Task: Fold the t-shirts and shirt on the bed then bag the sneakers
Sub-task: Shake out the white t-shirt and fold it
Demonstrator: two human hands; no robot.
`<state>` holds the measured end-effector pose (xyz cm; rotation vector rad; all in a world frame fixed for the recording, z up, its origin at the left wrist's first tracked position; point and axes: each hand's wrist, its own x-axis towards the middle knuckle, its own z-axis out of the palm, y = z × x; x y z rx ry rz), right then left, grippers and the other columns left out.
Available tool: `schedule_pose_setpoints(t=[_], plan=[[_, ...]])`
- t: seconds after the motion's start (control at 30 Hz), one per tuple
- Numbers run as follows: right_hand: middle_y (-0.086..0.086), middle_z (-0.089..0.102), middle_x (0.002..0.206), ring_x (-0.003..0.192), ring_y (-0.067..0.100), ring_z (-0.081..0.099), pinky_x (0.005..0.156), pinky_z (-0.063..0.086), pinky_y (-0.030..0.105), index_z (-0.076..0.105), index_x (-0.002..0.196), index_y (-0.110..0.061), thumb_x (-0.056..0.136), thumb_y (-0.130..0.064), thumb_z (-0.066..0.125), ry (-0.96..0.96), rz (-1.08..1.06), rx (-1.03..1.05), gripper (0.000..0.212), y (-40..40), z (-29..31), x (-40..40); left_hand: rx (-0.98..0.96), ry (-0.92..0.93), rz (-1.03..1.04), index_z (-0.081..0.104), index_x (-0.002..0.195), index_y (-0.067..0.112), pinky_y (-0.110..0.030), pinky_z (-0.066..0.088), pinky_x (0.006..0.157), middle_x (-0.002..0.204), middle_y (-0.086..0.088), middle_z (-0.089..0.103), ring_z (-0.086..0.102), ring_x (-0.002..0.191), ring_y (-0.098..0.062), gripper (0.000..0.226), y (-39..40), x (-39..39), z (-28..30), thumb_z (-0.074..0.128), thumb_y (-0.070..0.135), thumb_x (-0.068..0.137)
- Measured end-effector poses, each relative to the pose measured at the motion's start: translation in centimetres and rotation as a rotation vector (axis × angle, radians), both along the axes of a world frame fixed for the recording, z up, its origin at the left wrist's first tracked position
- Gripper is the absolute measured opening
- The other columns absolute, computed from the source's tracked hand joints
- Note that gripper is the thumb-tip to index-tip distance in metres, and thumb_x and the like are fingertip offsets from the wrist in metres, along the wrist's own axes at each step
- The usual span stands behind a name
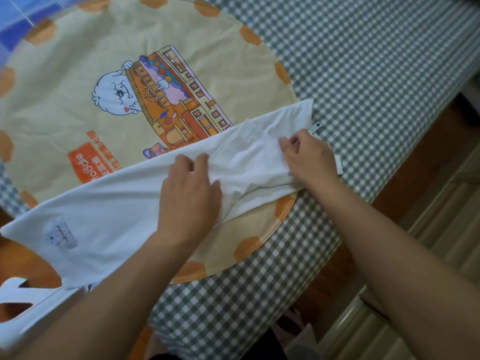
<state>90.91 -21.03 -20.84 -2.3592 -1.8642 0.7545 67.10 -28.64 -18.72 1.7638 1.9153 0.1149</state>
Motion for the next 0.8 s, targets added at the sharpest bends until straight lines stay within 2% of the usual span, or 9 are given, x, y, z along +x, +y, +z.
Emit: schedule_pose_setpoints(t=[0.07,0.17,0.27,0.37,0.5,0.57,0.67,0.73,0.8], plan=[[-0.01,0.059,0.093,0.088,0.013,0.052,0.105,0.033,0.039,0.059,0.104,-0.021,0.102,-0.055,0.041,-0.031,0.036,-0.019,0.039,-1.2,0.0,0.7,0.144,0.013,-0.191,0.047,0.144,0.016,-0.049,0.038,0.108,0.145,-0.014,0.043,0.04,0.133,-0.036,0.051,-0.9,1.5,-0.6,0.055,0.035,0.098],[-0.01,0.057,0.087,0.086,0.015,0.049,0.095,0.032,0.035,0.054,0.098,-0.02,0.106,-0.041,0.041,0.009,0.115,0.003,0.027,-2.0,-0.5,1.1,0.043,0.017,-0.396,0.029,0.157,0.018,-0.047,0.015,0.124,0.165,-0.012,0.021,0.013,0.154,-0.034,0.061,-1.6,3.6,-2.2,0.045,0.042,0.103],[-0.005,0.058,0.08,0.078,0.022,0.055,0.08,0.033,0.032,0.054,0.096,-0.014,0.107,-0.034,0.043,-0.014,0.143,0.084,0.025,-2.0,-0.6,2.3,0.105,0.071,-0.441,0.046,0.146,0.012,-0.048,0.041,0.104,0.136,-0.015,0.048,0.045,0.125,-0.036,0.052,-2.4,4.1,-2.5,0.061,0.02,0.097],[-0.004,0.058,0.083,0.079,0.022,0.054,0.083,0.037,0.034,0.057,0.099,-0.013,0.106,-0.035,0.046,-0.046,0.172,0.069,0.026,-2.5,-0.8,3.5,0.141,-0.047,-0.458,0.058,0.134,0.007,-0.043,0.049,0.078,0.106,-0.012,0.056,0.052,0.092,-0.03,0.053,-3.0,3.6,-2.3,0.067,-0.002,0.083],[0.008,0.059,0.115,0.103,0.027,0.054,0.098,0.044,0.047,0.061,0.121,-0.011,0.098,-0.028,0.057,-0.157,0.269,0.258,0.029,-2.2,-1.0,3.2,0.182,-0.103,-0.498,0.064,0.127,0.01,-0.047,0.051,0.08,0.105,-0.008,0.061,0.055,0.094,-0.029,0.035,-3.0,3.0,-1.9,0.062,0.01,0.092],[0.013,0.051,0.139,0.127,0.031,0.045,0.112,0.037,0.047,0.054,0.138,-0.01,0.099,-0.03,0.052,-0.126,0.295,0.38,0.043,-1.2,-0.5,1.1,0.193,-0.057,-0.487,0.059,0.135,0.014,-0.046,0.044,0.099,0.129,-0.008,0.06,0.051,0.12,-0.031,0.041,-2.5,3.1,-1.6,0.053,0.032,0.099],[0.009,0.016,0.167,0.154,0.032,0.01,0.124,0.007,0.047,0.026,0.159,-0.019,0.104,-0.05,0.03,-0.09,0.525,0.247,0.063,0.2,-0.8,-2.5,-0.009,0.075,-0.48,0.017,0.162,0.027,-0.048,0.007,0.126,0.17,-0.007,0.007,-0.003,0.157,-0.029,0.067,-2.1,3.4,-2.4,0.023,0.06,0.104],[0.001,-0.008,0.17,0.155,0.027,-0.012,0.125,-0.003,0.05,0.004,0.162,-0.028,0.101,-0.062,0.017,-0.158,0.611,0.045,0.071,0.8,-2.8,-2.7,-0.126,0.128,-0.461,-0.006,0.161,0.035,-0.048,-0.008,0.126,0.168,-0.003,-0.021,-0.03,0.151,-0.024,0.07,-2.4,3.4,-3.7,0.004,0.069,0.1],[-0.003,-0.021,0.167,0.153,0.023,-0.022,0.124,-0.004,0.052,-0.01,0.16,-0.032,0.099,-0.066,0.01,-0.244,0.634,-0.059,0.073,0.9,-4.7,-1.1,-0.172,0.13,-0.392,-0.013,0.159,0.04,-0.047,-0.011,0.125,0.165,-0.002,-0.03,-0.037,0.148,-0.021,0.07,-2.9,2.9,-4.3,-0.004,0.071,0.097]])
